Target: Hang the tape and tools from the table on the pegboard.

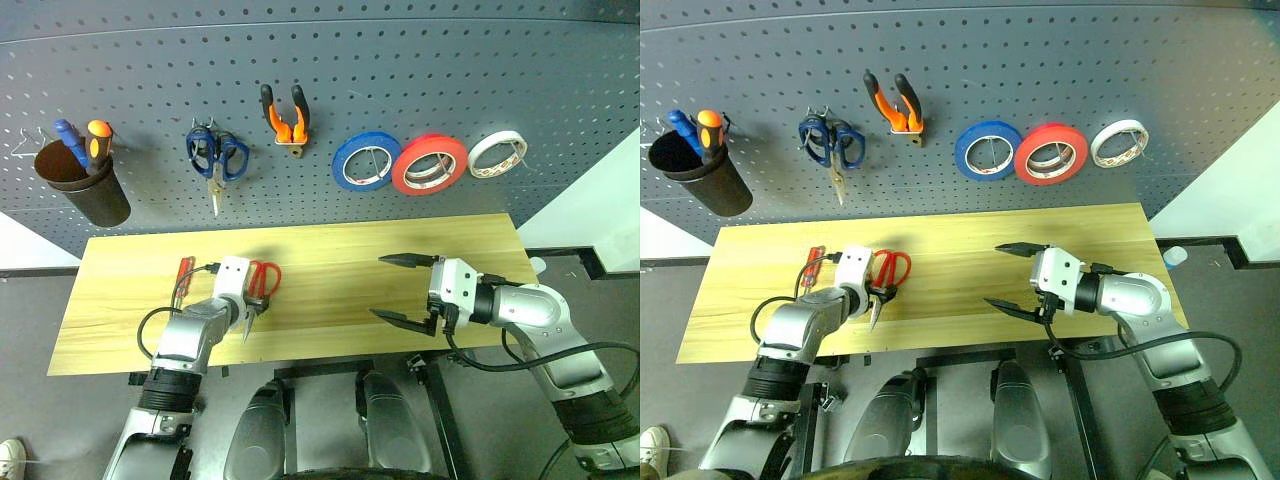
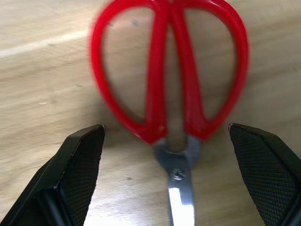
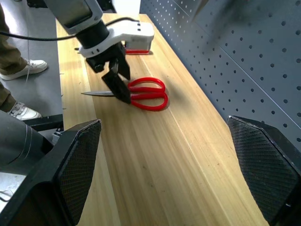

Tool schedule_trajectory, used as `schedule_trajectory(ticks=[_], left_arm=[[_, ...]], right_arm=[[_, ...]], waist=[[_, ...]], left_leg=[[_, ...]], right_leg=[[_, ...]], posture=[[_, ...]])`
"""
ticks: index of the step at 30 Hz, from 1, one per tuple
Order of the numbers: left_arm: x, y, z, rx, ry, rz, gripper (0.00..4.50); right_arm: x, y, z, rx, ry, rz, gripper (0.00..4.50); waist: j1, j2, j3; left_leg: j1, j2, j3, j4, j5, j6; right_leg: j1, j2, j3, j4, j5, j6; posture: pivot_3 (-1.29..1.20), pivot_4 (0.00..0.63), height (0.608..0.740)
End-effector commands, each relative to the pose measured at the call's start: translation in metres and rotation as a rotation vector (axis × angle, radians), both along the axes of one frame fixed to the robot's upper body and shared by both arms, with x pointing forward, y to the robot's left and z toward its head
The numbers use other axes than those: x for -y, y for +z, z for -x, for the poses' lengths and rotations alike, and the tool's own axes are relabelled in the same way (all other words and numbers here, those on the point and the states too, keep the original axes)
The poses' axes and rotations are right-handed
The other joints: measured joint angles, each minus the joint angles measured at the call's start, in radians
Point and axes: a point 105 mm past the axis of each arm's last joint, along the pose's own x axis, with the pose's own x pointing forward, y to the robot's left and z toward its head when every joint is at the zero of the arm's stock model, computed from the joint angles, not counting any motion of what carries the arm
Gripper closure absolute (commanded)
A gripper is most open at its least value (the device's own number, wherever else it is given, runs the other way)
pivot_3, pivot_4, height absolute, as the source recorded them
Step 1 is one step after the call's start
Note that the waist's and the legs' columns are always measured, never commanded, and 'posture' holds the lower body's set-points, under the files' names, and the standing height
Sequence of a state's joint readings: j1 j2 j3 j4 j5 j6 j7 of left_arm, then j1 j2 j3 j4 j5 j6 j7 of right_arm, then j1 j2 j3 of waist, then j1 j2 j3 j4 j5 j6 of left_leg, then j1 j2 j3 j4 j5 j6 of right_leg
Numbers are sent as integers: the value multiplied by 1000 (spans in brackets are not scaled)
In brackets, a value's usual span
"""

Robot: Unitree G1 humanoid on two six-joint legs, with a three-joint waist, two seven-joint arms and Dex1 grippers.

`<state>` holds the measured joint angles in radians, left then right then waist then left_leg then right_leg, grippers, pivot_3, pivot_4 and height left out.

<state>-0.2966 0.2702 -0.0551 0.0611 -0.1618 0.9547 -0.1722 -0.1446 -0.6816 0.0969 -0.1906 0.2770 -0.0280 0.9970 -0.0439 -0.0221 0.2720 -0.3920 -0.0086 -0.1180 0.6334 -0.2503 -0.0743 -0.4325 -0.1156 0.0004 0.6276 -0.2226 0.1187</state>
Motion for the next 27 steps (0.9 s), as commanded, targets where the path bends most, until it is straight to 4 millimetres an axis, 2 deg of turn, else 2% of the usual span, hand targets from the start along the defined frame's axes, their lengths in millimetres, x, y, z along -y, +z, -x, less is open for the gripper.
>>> schedule_trajectory(ticks=[1,13,14,16,25,27], left_arm=[[0,-5,6,-28,-14,-33,132],[-16,-25,26,-185,9,-98,132],[-15,-25,26,-188,10,-96,290],[-15,-25,26,-191,2,-97,692],[-17,-29,27,-201,6,-119,3803],[-17,-29,26,-198,6,-118,4245]], right_arm=[[0,8,-2,41,-11,-12,9],[0,9,-5,41,-24,-16,9],[0,9,-5,40,-25,-18,0],[0,9,-5,39,-28,-21,0],[1,9,-6,39,-43,-32,0],[1,8,-6,39,-45,-33,0]], waist=[[0,0,-1],[0,1,-17],[-1,1,-20],[0,1,-23],[0,4,-29],[-1,4,-30]], left_leg=[[0,0,0,0,0,0],[3,0,0,0,0,-1],[3,0,0,0,0,-1],[4,0,0,0,0,-1],[6,0,0,1,0,-1],[7,0,0,1,0,-1]], right_leg=[[0,0,0,0,0,0],[4,0,0,0,0,0],[4,0,0,0,0,0],[4,0,0,0,0,0],[7,0,0,0,0,0],[7,0,0,0,0,0]], posture=[[-92,175,730],[-83,172,730],[-82,172,730],[-83,171,730],[-90,171,730],[-92,170,730]])
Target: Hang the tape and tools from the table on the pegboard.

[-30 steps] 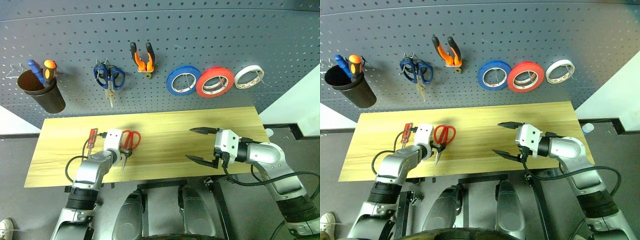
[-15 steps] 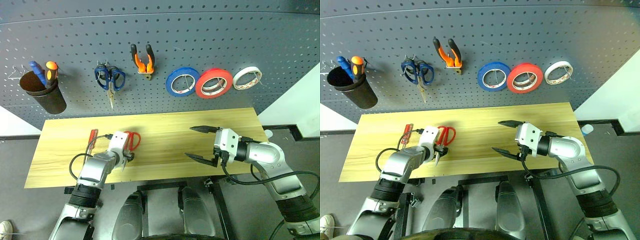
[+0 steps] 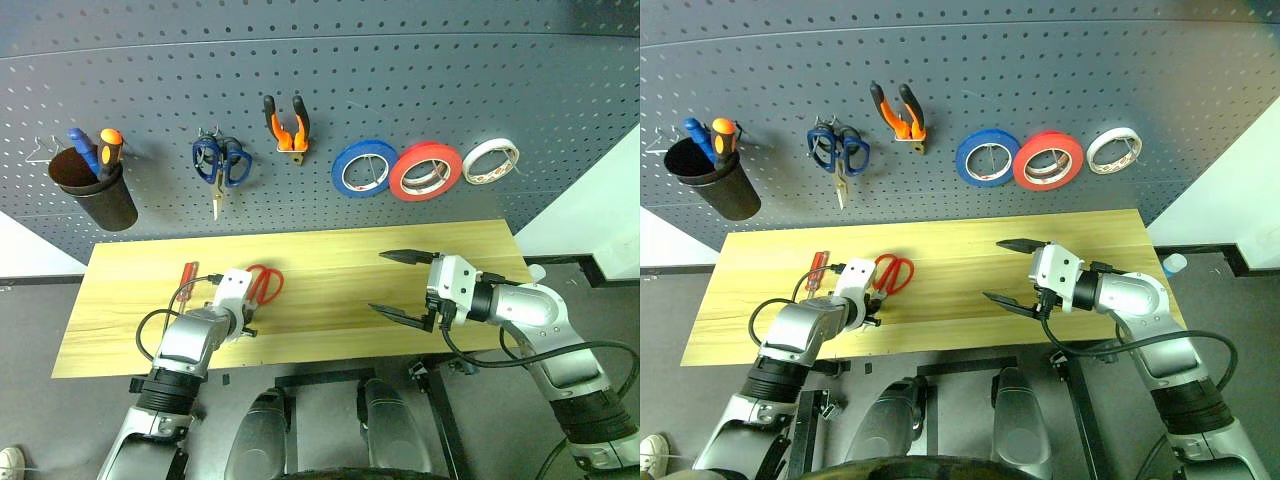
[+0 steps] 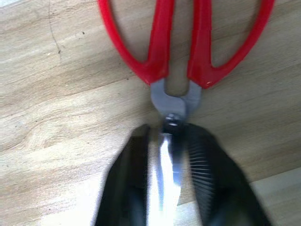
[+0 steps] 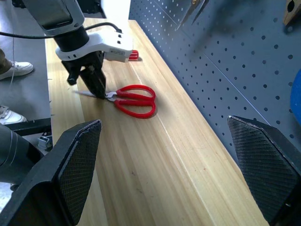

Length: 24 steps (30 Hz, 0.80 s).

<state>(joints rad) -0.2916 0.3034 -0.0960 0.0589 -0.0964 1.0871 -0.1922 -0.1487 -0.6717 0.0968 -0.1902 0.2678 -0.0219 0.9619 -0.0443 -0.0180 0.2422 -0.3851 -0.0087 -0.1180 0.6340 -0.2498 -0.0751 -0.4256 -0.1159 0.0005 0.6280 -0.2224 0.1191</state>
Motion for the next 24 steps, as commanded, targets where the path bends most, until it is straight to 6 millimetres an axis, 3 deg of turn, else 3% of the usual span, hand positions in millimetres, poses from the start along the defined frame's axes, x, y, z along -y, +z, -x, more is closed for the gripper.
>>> schedule_trajectory(ticks=[1,6,10,15,20,24], left_arm=[[-4,-13,10,-59,12,-12,4244],[-4,-6,6,-22,6,11,4244],[-9,12,6,82,-30,37,4244],[-30,31,23,237,-106,62,4244],[-48,75,31,575,-159,148,4244],[-54,125,35,858,-134,323,4244]], right_arm=[[1,7,-2,27,-13,-21,0],[1,6,-1,28,-13,-21,0],[-2,11,0,48,4,-37,0],[-11,41,2,10,50,-230,0],[-22,65,10,-15,134,-332,0],[-29,78,12,-15,177,-363,0]], waist=[[0,1,-1],[0,2,-2],[-3,1,-2],[-1,1,-2],[3,1,-3],[12,0,-4]], left_leg=[[0,0,0,0,0,0],[1,0,0,0,0,0],[0,0,0,0,0,0],[0,0,0,-1,0,0],[-2,0,0,0,0,0],[-4,0,0,2,0,0]], right_leg=[[0,0,0,0,0,0],[1,0,0,0,0,0],[0,0,0,0,0,0],[-1,0,0,0,0,-1],[-1,-1,0,-2,-1,-5],[-1,-1,0,-4,0,-7]], posture=[[-92,170,730],[-91,168,730],[-96,167,730],[-89,163,730],[-73,155,730],[-62,148,730]])
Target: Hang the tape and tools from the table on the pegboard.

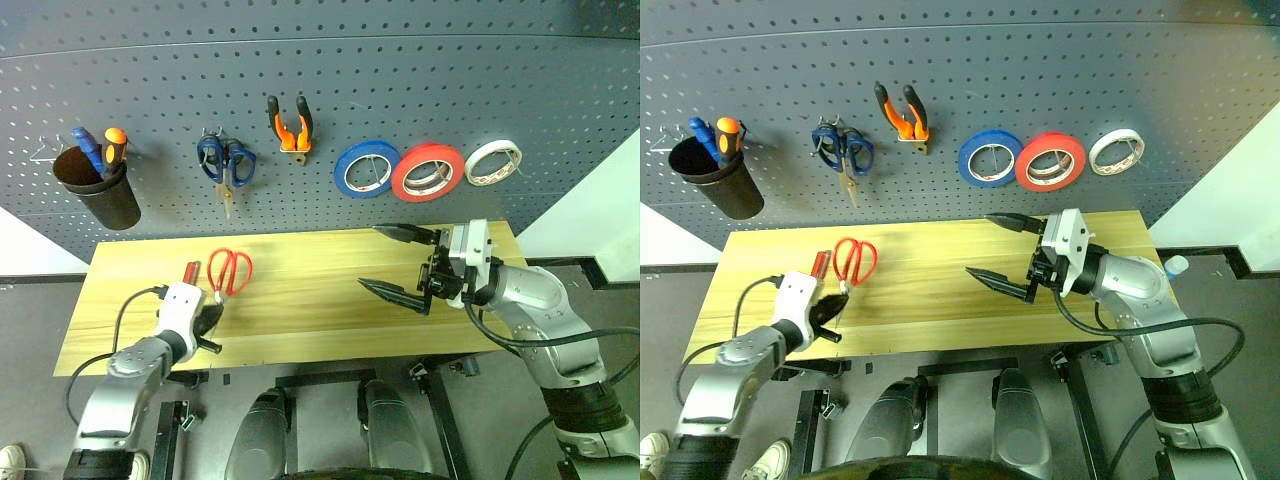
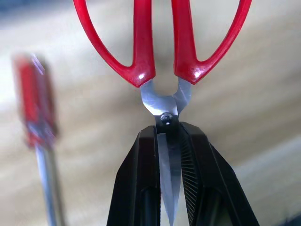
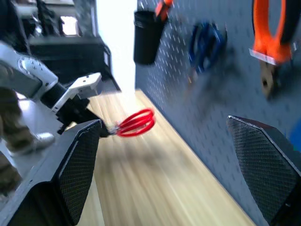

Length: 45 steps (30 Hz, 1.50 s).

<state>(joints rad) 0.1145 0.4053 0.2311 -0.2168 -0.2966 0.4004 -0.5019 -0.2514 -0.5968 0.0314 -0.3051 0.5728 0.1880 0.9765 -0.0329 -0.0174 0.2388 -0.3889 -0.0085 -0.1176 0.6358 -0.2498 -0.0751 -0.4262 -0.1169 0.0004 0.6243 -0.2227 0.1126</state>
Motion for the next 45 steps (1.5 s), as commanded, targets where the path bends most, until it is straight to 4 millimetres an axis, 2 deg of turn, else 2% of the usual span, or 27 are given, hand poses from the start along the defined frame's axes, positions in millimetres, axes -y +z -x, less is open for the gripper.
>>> schedule_trajectory(ticks=[1,6,11,20,26,29,31,32,38,42,44,45], left_arm=[[-4,62,4,319,-37,98,4244],[-8,96,9,538,-60,131,4244],[-18,113,-7,617,22,99,4244],[-16,100,-43,528,31,-3,4244],[-9,91,-54,485,-7,-65,4244],[-7,86,-58,448,-28,-33,4244],[-8,85,-59,434,-33,-13,3531],[-8,84,-59,430,-33,-9,3310],[-18,77,-53,391,13,-82,1469],[-34,58,-27,284,37,-68,1469],[-50,34,-23,140,107,-114,1469],[-61,14,-21,25,161,-151,1291]], right_arm=[[-8,23,7,55,53,-55,0],[-15,37,8,84,85,-79,0],[-20,49,7,125,107,-93,0],[-21,52,5,140,91,-101,0],[-20,51,5,138,73,-102,0],[-20,51,6,137,68,-101,0],[-19,50,7,135,69,-102,0],[-20,50,7,134,69,-103,0],[-20,49,9,121,82,-101,0],[-19,46,10,111,80,-90,0],[-19,45,10,105,81,-86,0],[-20,44,10,102,83,-83,0]], waist=[[0,-1,-1],[-2,-2,-5],[-2,-3,-8],[-9,-6,-16],[-11,-6,-17],[-12,-6,-17],[-11,-6,-17],[-11,-6,-17],[-12,-6,-17],[-22,-6,-18],[-19,-6,-18],[-15,-6,-18]], left_leg=[[0,0,0,0,0,0],[-1,0,1,1,0,0],[-1,0,1,2,0,0],[-1,0,1,3,0,0],[-1,0,1,3,0,0],[0,0,1,3,0,0],[0,0,1,3,0,0],[0,0,1,3,0,0],[0,0,1,3,0,0],[0,0,1,3,0,0],[0,0,1,2,0,1],[1,0,1,2,0,1]], right_leg=[[0,0,0,0,0,0],[0,0,0,-2,2,3],[1,1,0,-1,4,4],[2,1,0,-1,5,6],[2,1,0,-1,5,6],[2,1,0,-1,5,6],[2,1,0,-1,5,6],[2,1,0,-1,5,6],[2,1,0,-1,5,7],[2,1,1,-1,5,7],[1,1,1,-1,5,7],[1,1,1,0,5,7]], posture=[[-61,147,730],[-56,143,730],[-55,136,730],[-75,129,730],[-86,131,730],[-90,131,730],[-91,131,730],[-91,131,730],[-89,133,730],[-76,141,730],[-67,143,730],[-62,146,730]])
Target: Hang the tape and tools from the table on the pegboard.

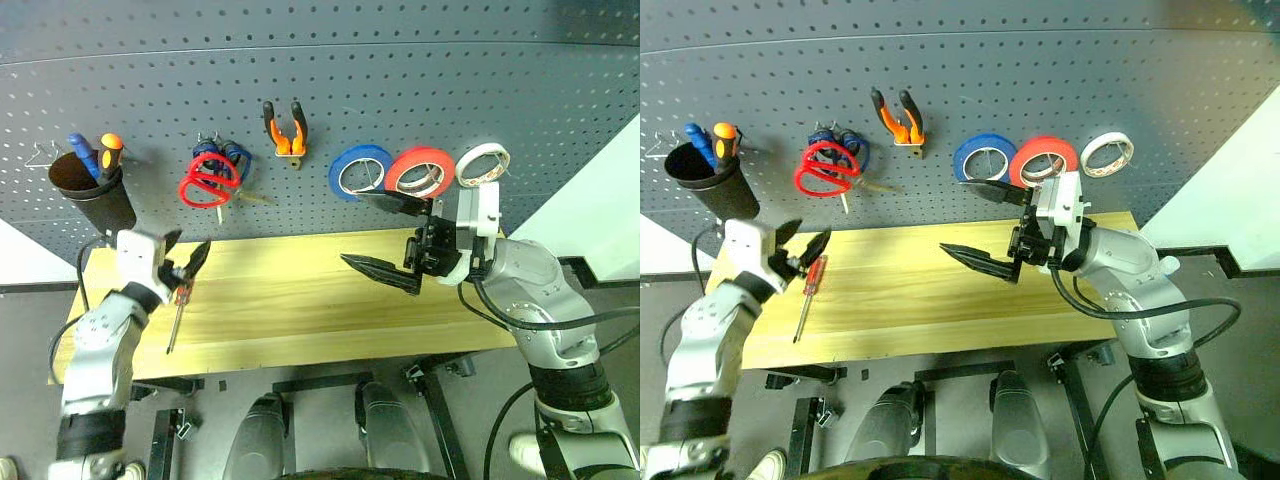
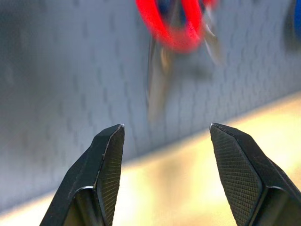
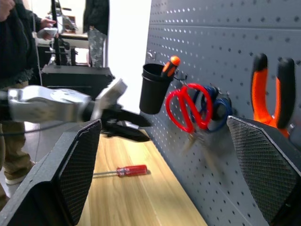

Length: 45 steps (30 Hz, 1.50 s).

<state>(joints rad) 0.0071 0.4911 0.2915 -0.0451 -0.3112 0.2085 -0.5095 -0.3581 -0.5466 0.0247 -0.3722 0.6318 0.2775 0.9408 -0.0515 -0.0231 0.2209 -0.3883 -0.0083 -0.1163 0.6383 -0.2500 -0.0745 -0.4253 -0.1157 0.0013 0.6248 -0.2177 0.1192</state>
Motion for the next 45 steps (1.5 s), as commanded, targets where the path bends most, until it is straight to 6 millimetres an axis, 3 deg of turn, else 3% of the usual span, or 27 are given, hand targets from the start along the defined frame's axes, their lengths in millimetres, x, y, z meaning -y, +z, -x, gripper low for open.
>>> schedule_trajectory(ticks=[1,5,10,16,25,36,41,45], left_arm=[[-33,-31,5,-226,163,-92,1108],[-41,-64,5,-413,247,-79,39],[-50,-82,-15,-532,326,-35,39],[-44,-88,-39,-599,293,-30,39],[-50,-106,-46,-726,304,-68,39],[-52,-106,-46,-709,289,-37,3596],[-53,-83,-39,-543,174,-15,3721],[-49,-50,-10,-357,54,-23,3721]], right_arm=[[-1,8,7,45,18,0,0],[-3,2,7,31,24,18,0],[-2,-8,6,6,14,42,0],[2,-16,7,-13,-11,54,0],[8,-20,7,-20,-60,62,0],[9,-21,5,-17,-71,70,0],[12,-17,1,7,-79,73,0],[13,-4,-1,20,-66,36,0]], waist=[[7,0,0],[11,0,0],[15,-2,-2],[6,-2,-2],[7,-2,-2],[6,-2,-2],[-11,-1,-2],[-18,-2,-2]], left_leg=[[0,0,0,0,0,0],[1,0,0,5,0,0],[0,0,-1,9,0,0],[0,0,-1,8,0,0],[0,0,-1,8,0,0],[0,0,0,8,0,0],[0,0,0,7,0,0],[-1,0,0,6,0,0]], right_leg=[[0,0,0,1,0,0],[1,0,0,4,-1,0],[2,0,0,5,-1,0],[2,1,0,5,1,-1],[1,1,0,5,1,0],[1,0,0,5,2,1],[1,0,0,4,2,1],[0,-1,1,4,2,1]], posture=[[-60,146,730],[-51,152,730],[-53,156,730],[-76,157,730],[-102,160,730],[-100,154,730],[-106,149,730],[-86,144,730]])
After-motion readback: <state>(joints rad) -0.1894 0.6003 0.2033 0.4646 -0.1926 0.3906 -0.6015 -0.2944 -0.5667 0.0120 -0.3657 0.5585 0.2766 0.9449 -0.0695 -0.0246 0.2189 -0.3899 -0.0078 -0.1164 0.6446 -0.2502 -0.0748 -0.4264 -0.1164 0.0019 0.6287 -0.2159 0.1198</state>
